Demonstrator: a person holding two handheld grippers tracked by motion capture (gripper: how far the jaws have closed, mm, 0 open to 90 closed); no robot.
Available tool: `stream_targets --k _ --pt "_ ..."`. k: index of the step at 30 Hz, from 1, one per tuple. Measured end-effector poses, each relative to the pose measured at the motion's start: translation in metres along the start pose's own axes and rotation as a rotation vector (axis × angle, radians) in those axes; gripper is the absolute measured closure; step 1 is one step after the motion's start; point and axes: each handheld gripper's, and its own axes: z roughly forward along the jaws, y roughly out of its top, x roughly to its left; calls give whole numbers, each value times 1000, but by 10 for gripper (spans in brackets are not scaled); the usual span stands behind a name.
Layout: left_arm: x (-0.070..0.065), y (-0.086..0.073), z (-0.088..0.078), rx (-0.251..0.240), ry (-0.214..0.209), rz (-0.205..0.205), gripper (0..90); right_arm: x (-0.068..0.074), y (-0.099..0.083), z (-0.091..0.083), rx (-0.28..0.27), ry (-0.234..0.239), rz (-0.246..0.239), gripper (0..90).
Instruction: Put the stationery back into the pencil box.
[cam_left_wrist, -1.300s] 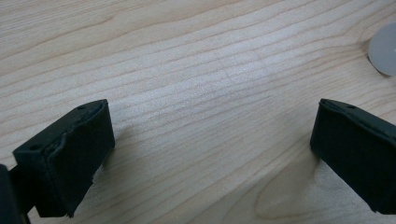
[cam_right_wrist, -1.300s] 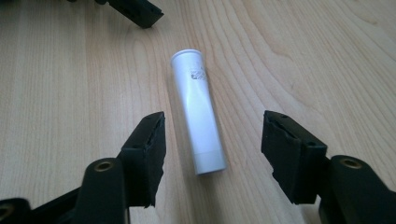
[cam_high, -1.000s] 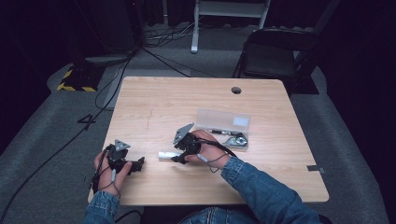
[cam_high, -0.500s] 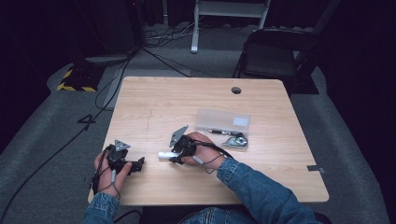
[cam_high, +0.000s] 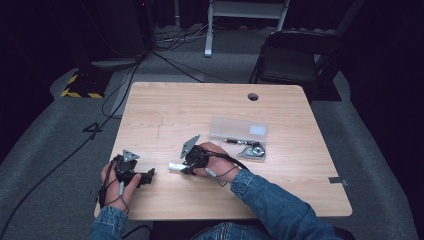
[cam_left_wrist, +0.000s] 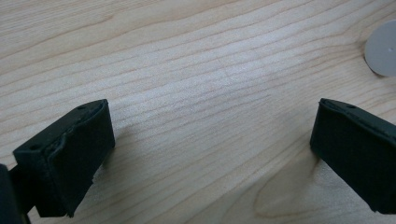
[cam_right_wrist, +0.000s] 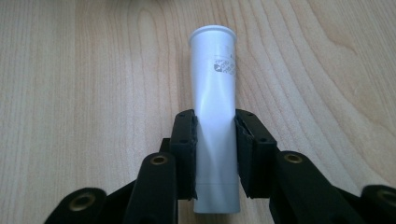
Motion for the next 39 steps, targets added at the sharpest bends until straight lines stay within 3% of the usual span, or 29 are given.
stream_targets --k 16,27,33,39 --pt "0 0 0 0 0 -2 1 3 2 -19 -46 18 -1 709" --pt "0 0 0 -1 1 -2 2 6 -2 -50 -100 17 -4 708" --pt "-1 -1 0 -2 5 -8 2 9 -13 -70 -137 8 -7 708" --pt "-1 -1 -1 0 4 -10 2 4 -24 -94 -171 -13 -8 708"
